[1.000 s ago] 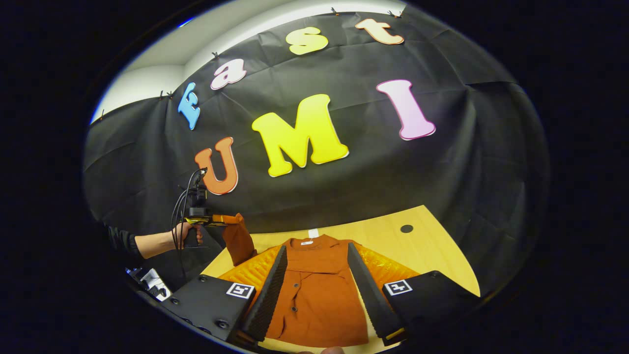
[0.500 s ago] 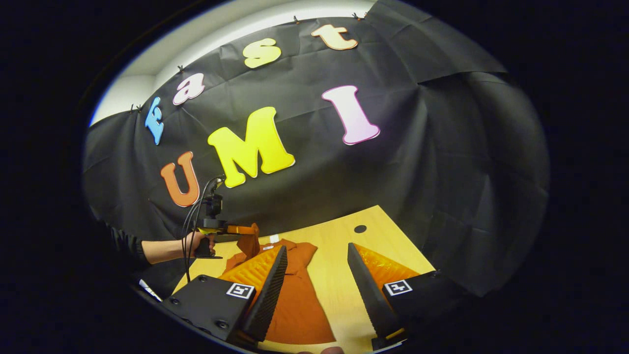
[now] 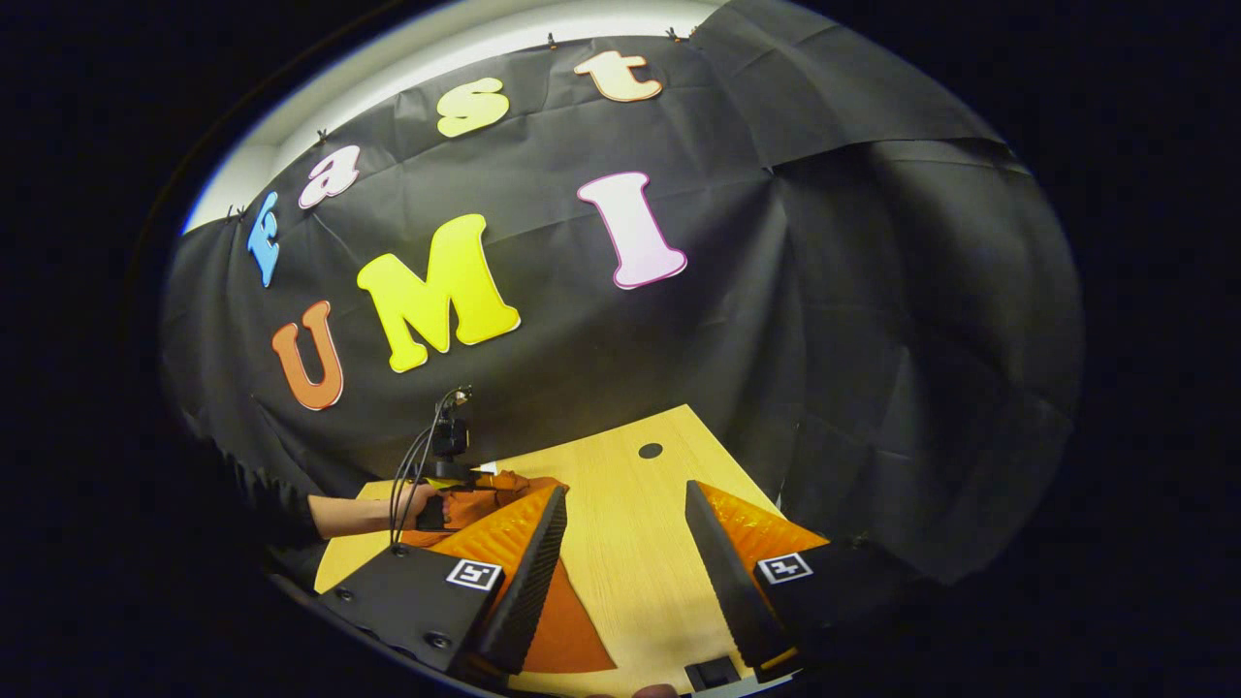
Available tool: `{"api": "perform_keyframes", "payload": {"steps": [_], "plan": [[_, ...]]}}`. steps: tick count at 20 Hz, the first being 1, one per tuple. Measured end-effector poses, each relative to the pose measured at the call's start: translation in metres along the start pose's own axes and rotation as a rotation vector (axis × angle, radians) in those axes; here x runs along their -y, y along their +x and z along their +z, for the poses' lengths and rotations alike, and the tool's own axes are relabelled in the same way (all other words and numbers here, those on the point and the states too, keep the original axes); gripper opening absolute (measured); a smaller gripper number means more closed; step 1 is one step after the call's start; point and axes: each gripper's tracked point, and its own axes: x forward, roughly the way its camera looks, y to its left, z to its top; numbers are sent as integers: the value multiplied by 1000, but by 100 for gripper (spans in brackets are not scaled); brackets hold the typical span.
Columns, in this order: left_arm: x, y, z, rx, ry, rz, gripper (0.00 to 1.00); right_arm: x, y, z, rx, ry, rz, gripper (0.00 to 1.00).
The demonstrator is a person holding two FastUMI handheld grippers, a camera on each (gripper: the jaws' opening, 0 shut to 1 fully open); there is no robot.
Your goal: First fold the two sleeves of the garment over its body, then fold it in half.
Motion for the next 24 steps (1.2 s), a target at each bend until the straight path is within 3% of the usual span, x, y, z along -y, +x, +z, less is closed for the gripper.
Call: {"api": "perform_keyframes", "payload": {"steps": [3,4,6,7,8,10,12,17,24], "plan": [[12,12,-8,-8,-41,15,4,-8,1,-2,-10,-9,4,81],[17,15,-10,-6,-57,2,5,-10,1,-3,-12,-10,4,87],[26,16,-16,-11,-66,-22,10,-16,1,-6,-17,-16,10,87],[29,15,-20,-19,-67,-32,18,-18,1,-7,-19,-21,13,80],[32,16,-25,-29,-66,-50,22,-20,1,-7,-21,-22,14,80],[40,13,-27,-31,-75,-79,60,-27,0,-6,-21,-12,26,81],[38,2,-23,-1,-79,-61,98,-35,1,-5,-16,-29,37,80],[31,-70,9,173,0,22,99,-73,11,0,11,-90,108,81],[-1,-273,46,525,4,143,99,-153,49,-19,9,-137,247,84]]}}
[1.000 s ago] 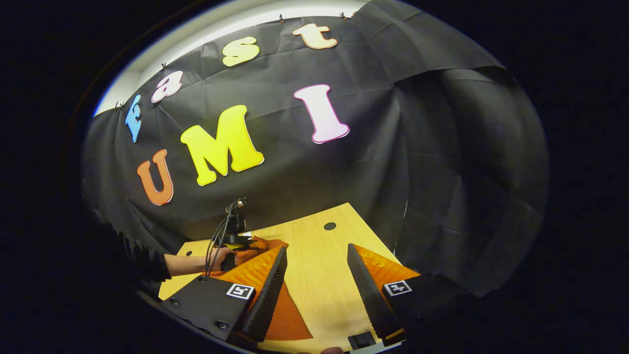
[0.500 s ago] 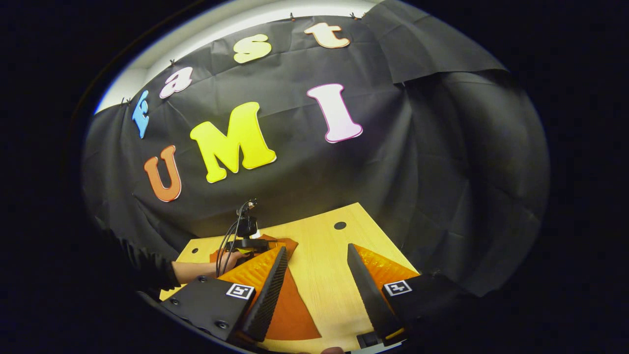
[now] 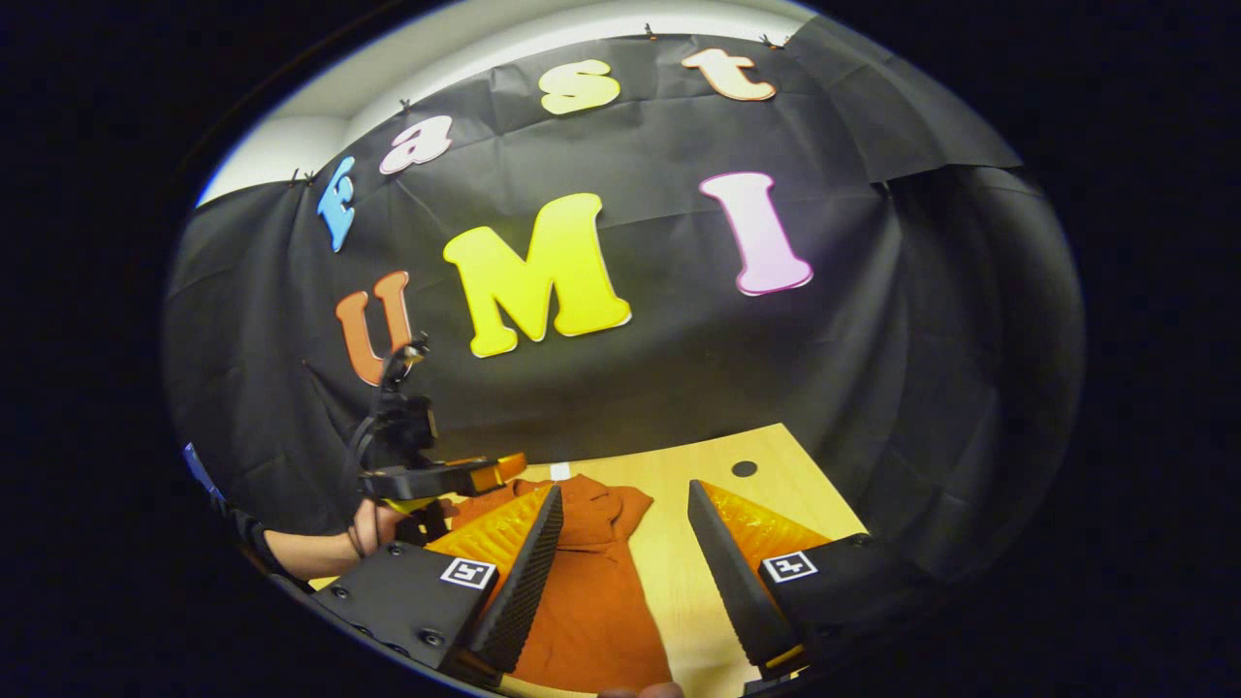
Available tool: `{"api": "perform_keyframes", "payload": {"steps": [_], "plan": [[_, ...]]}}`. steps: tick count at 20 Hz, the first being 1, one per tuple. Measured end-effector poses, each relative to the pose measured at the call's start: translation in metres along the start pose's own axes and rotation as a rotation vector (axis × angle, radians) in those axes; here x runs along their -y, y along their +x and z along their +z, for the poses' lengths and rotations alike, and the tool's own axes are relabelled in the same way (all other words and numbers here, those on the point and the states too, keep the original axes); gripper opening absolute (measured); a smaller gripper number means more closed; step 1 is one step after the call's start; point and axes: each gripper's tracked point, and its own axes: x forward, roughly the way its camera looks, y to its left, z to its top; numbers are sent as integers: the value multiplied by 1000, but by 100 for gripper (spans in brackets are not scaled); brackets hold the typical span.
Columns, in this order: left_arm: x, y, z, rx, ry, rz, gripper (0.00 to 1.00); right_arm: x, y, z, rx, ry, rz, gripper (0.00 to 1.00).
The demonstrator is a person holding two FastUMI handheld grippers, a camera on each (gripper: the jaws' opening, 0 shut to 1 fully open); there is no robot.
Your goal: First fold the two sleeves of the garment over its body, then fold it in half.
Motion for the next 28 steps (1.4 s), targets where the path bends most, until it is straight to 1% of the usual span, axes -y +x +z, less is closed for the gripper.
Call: {"api": "perform_keyframes", "payload": {"steps": [3,5,6,7,9,12,14,16,19,22,23,24,25,26,28], "plan": [[-28,-75,30,111,-16,83,98,-33,12,-5,6,-20,57,84],[-39,-120,35,167,-32,131,98,-54,15,-8,18,-37,98,84],[-45,-139,35,190,-35,149,98,-63,17,-9,29,-42,118,84],[-44,-155,33,215,-27,136,98,-70,19,-12,39,-36,129,84],[-46,-179,23,254,3,148,98,-81,22,-28,22,-45,135,84],[-52,-193,5,237,93,185,98,-99,19,-38,15,-74,147,84],[-51,-198,-4,215,87,178,98,-107,16,-48,-8,-87,164,84],[-53,-201,-9,205,55,173,98,-112,14,-51,-22,-81,171,84],[-59,-203,-24,166,6,145,98,-103,13,-60,-52,-95,162,84],[-72,-206,-47,95,15,119,99,-71,5,-76,-107,-122,138,84],[-80,-209,-60,55,28,110,98,-55,2,-85,-132,-135,120,84],[-92,-213,-78,1,42,117,98,-41,-3,-92,-157,-138,111,78],[-105,-218,-99,-59,53,122,98,-30,-10,-101,-176,-131,118,84],[-122,-223,-118,-117,49,137,98,-16,-17,-114,-202,-130,119,84],[-146,-241,-165,-240,-27,131,99,20,-31,-148,-280,-133,82,84]]}}
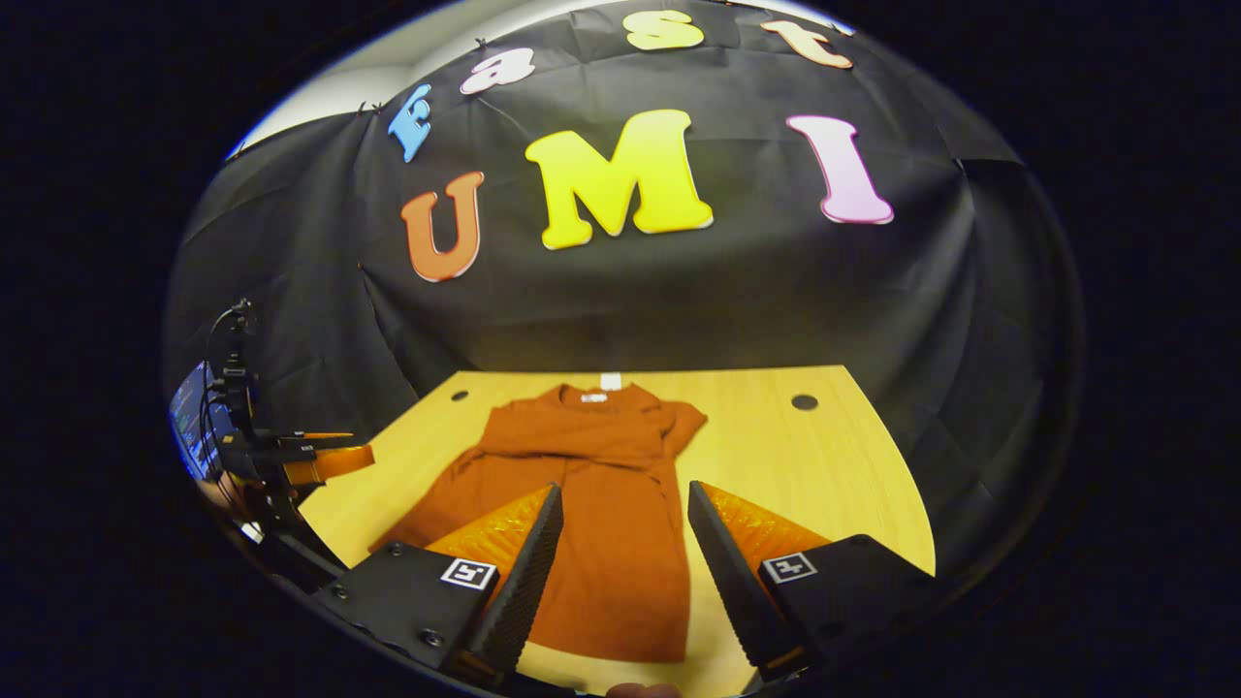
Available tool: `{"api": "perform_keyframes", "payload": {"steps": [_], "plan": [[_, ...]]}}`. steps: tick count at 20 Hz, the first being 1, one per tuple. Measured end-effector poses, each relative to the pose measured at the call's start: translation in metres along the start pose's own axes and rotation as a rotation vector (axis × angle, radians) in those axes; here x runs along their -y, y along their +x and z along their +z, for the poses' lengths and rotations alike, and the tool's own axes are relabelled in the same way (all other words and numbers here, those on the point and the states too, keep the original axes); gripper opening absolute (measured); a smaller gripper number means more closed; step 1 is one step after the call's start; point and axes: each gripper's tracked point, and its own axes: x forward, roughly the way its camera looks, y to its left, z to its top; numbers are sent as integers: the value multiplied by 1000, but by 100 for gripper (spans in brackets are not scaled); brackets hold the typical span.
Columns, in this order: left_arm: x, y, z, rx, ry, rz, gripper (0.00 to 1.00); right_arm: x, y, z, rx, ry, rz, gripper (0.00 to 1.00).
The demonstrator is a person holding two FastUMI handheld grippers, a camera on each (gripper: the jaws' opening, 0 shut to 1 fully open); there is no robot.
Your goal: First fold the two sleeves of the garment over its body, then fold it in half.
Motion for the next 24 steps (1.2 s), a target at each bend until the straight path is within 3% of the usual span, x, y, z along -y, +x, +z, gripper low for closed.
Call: {"api": "perform_keyframes", "payload": {"steps": [1,2,5,6,7,10,12,13,14,17,22,24], "plan": [[-8,-3,-24,-63,-45,-18,99,16,-3,-26,-56,7,-22,78],[-16,-9,-51,-131,-84,-41,99,31,-4,-53,-111,16,-42,84],[-36,-20,-120,-306,-126,-61,99,51,-6,-115,-242,79,-81,84],[-43,-21,-135,-339,-153,-57,99,56,-8,-133,-282,84,-95,78],[-50,-25,-147,-365,-180,-49,99,56,-6,-148,-315,78,-98,84],[-56,-27,-173,-424,-259,-56,99,56,-2,-183,-391,93,-104,84],[-57,-26,-172,-411,-269,-60,99,49,8,-190,-401,127,-103,84],[-58,-25,-170,-411,-280,-59,96,47,13,-192,-400,129,-103,79],[-59,-22,-170,-404,-291,-54,98,47,15,-196,-403,125,-110,84],[-61,-13,-162,-380,-335,-49,97,40,37,-202,-417,148,-106,84],[-55,1,-155,-360,-341,-53,96,29,60,-202,-424,90,-141,84],[-41,4,-153,-368,-334,-90,97,25,64,-203,-438,57,-157,85]]}}
